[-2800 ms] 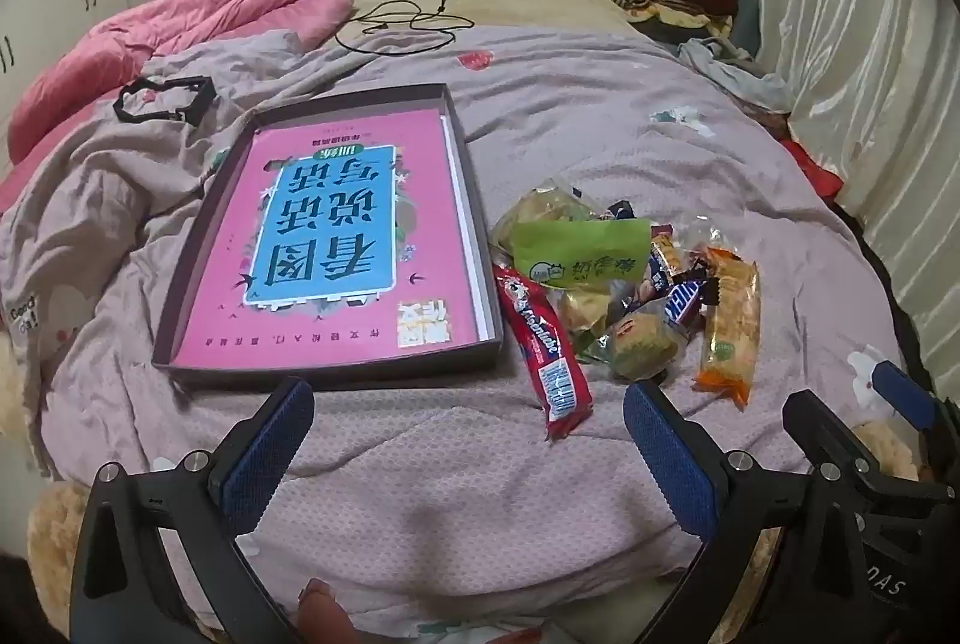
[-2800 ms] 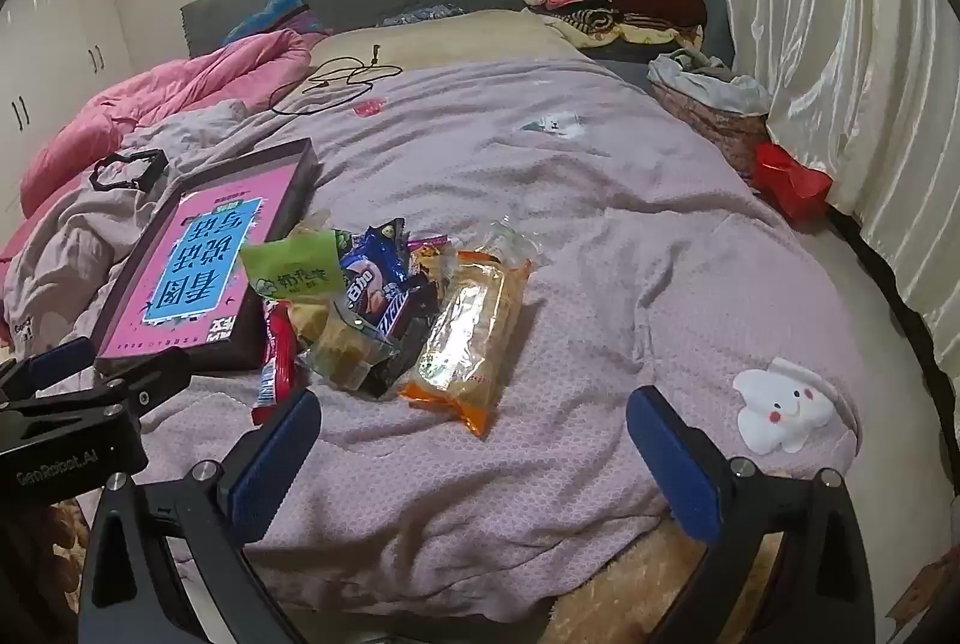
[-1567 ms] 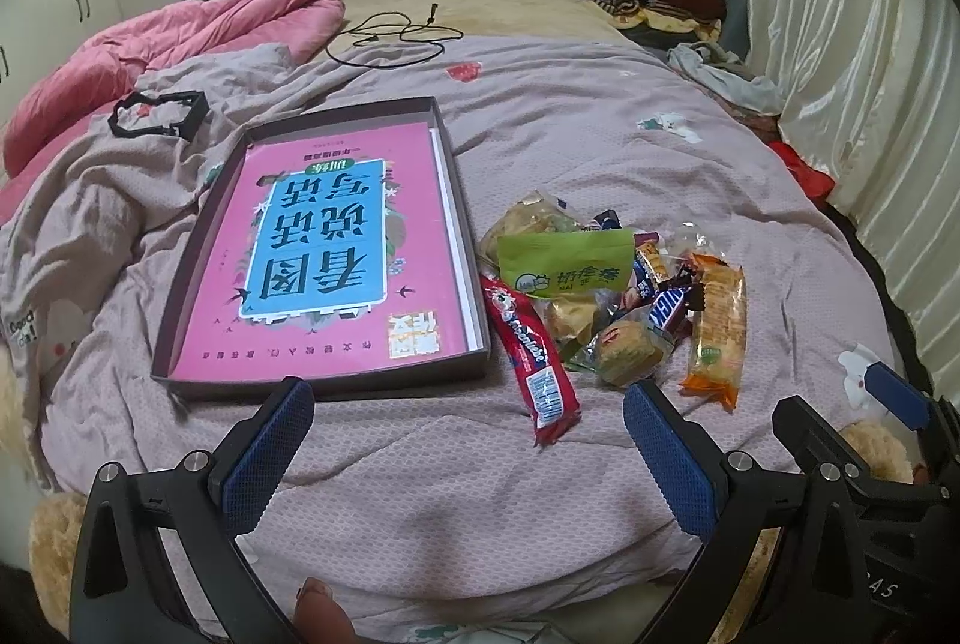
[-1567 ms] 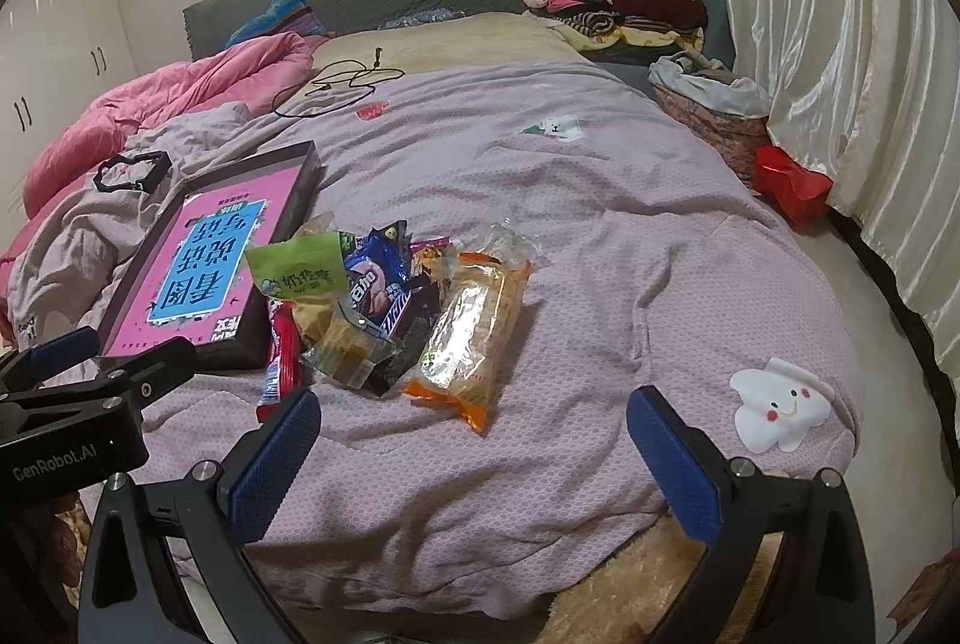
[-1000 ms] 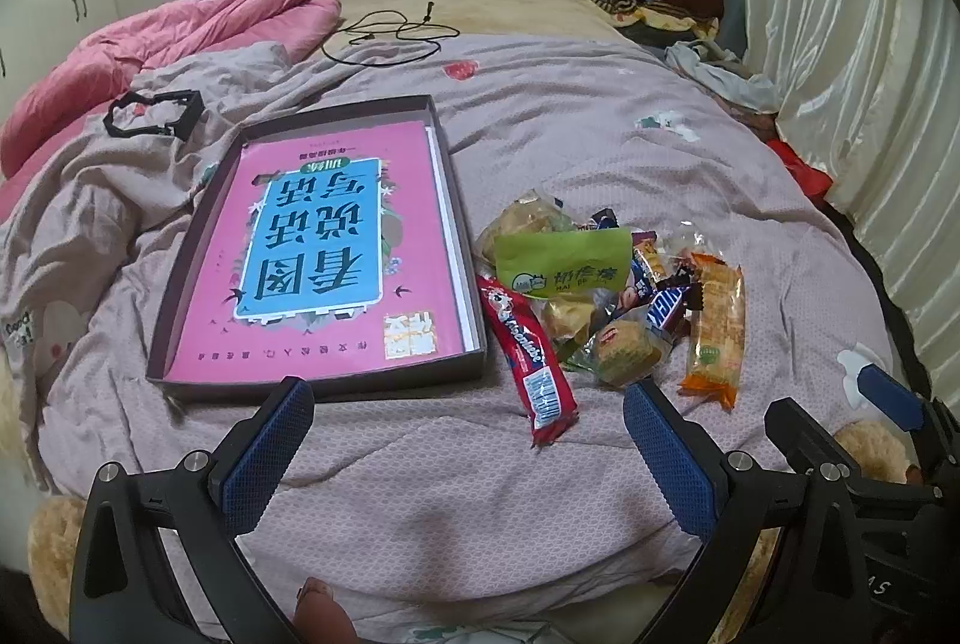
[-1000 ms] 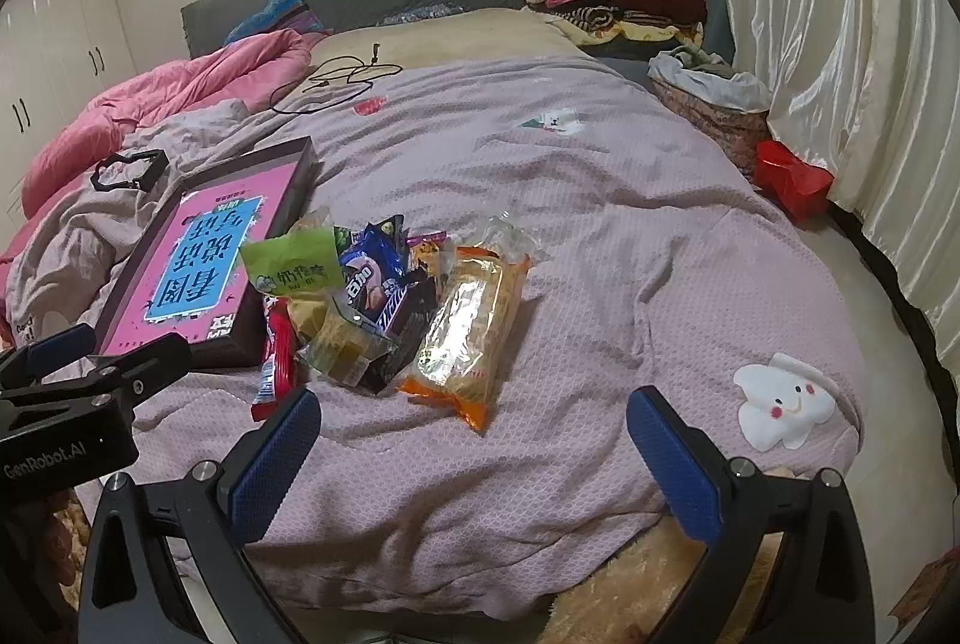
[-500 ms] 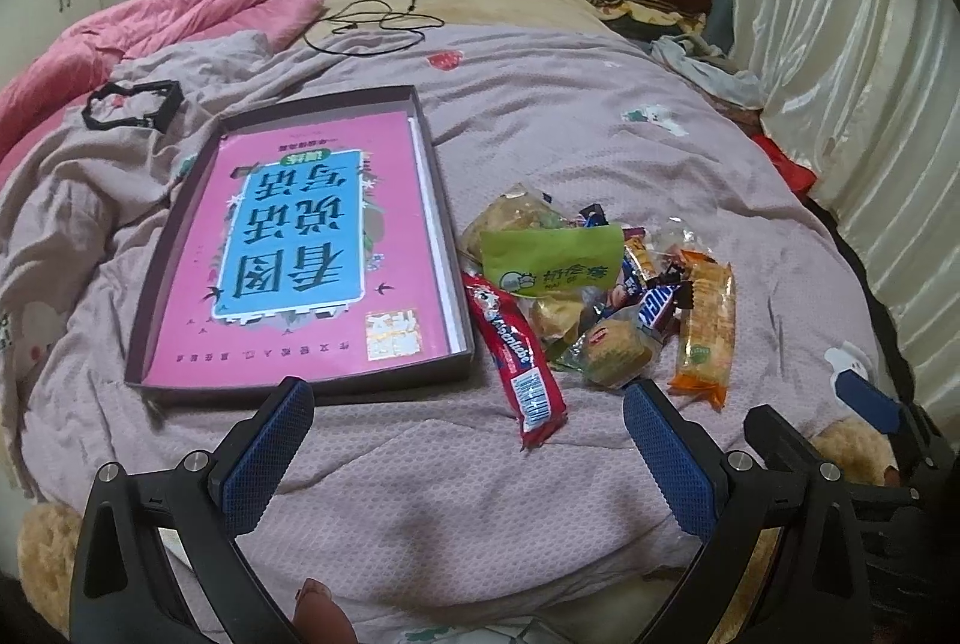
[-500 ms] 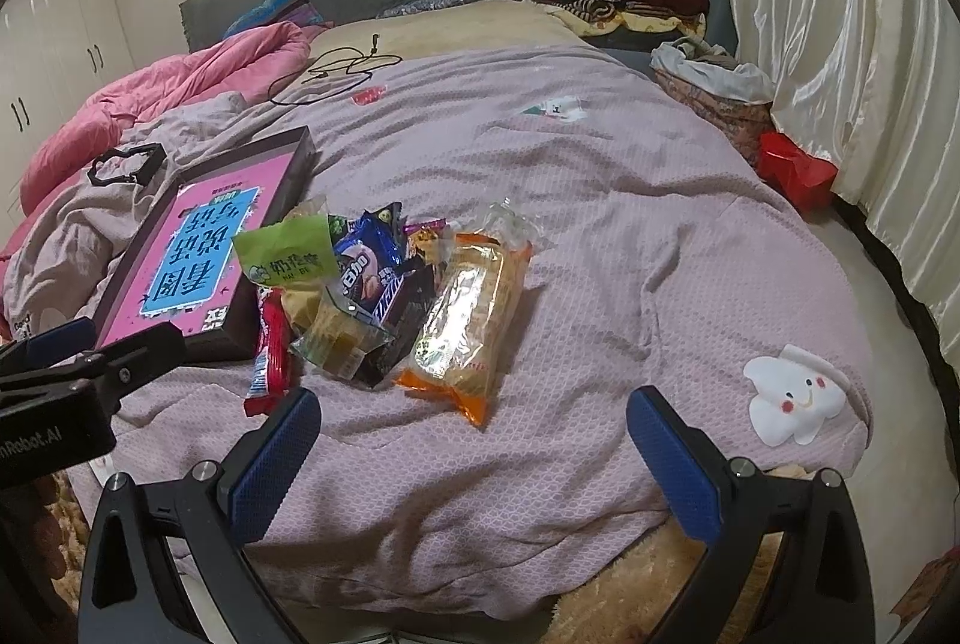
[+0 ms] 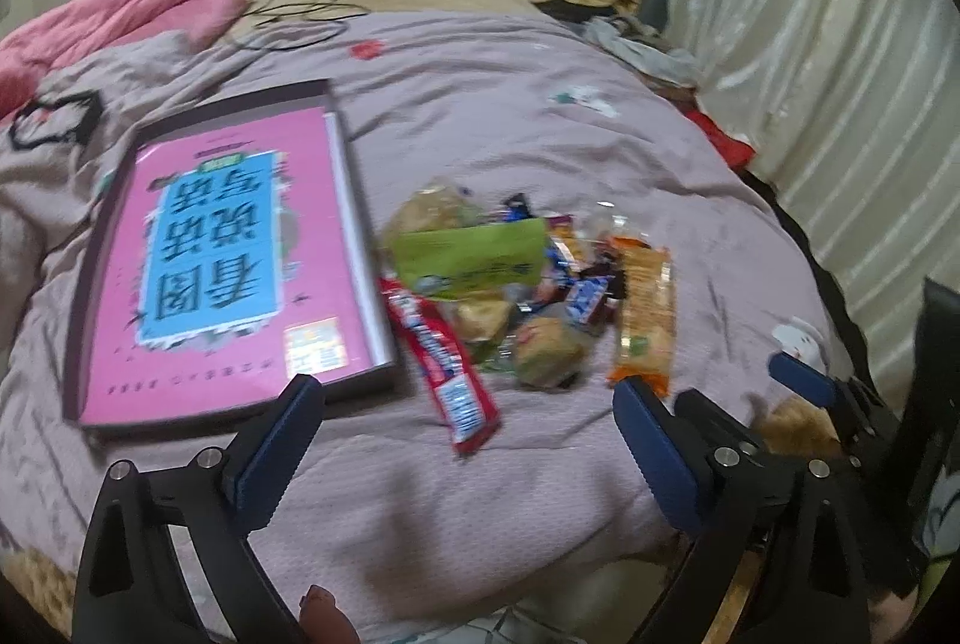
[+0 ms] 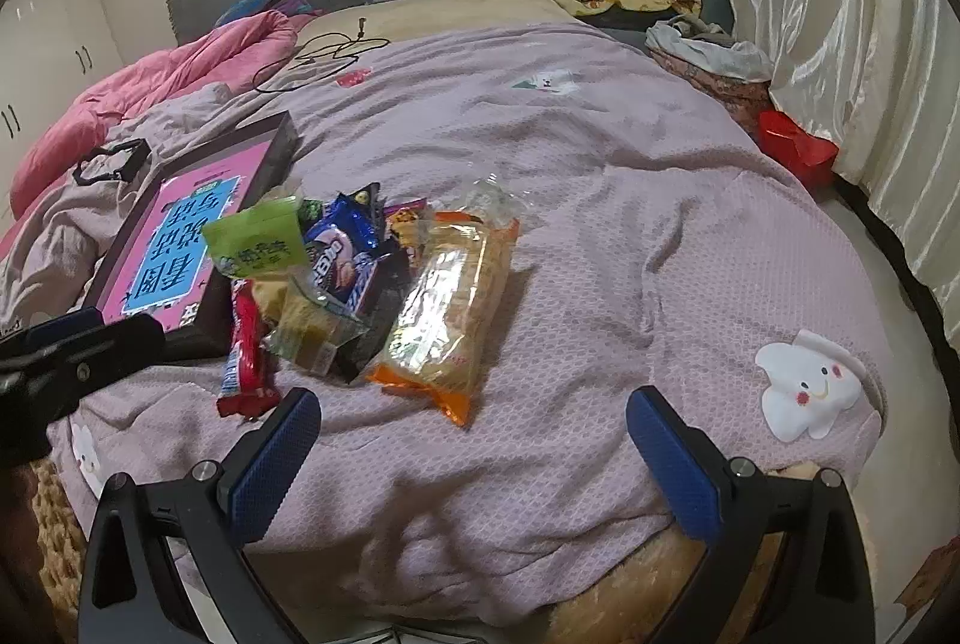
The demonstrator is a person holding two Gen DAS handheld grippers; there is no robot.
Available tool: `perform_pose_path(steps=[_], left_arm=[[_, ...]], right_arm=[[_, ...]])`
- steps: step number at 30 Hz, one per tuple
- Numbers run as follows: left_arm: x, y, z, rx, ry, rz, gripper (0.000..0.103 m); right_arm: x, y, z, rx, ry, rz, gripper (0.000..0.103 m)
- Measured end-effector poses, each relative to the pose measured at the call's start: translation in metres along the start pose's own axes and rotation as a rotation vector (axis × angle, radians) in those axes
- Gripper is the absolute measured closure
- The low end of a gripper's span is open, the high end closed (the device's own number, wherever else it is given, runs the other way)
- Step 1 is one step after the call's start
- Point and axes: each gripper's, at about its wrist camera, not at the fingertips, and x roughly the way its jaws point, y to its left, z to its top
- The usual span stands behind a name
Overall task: Organize snacks
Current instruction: 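Reach the right gripper to the orange-wrapped bread pack and grasp it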
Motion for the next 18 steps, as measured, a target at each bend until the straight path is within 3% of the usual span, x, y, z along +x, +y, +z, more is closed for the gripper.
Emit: perform_pose_path(steps=[6, 10, 13, 15, 18], left_arm=[[0.017, -0.02, 0.006, 0.107, 0.017, -0.033, 0.014], [0.03, -0.032, 0.003, 0.201, 0.036, -0.029, 0.028], [0.04, -0.038, 0.001, 0.252, 0.051, -0.02, 0.032], [0.045, -0.042, 0.0, 0.282, 0.052, -0.007, 0.033], [0.054, -0.045, -0.002, 0.313, 0.06, 0.012, 0.042]], right_arm=[[0.008, -0.02, 0.009, 0.032, 0.019, 0.013, 0.0], [0.011, -0.038, 0.022, 0.047, 0.027, 0.022, 0.0], [0.017, -0.04, 0.031, 0.028, 0.043, 0.046, 0.0], [0.023, -0.038, 0.036, 0.019, 0.064, 0.08, 0.003], [0.036, -0.031, 0.041, 0.006, 0.11, 0.139, 0.012]])
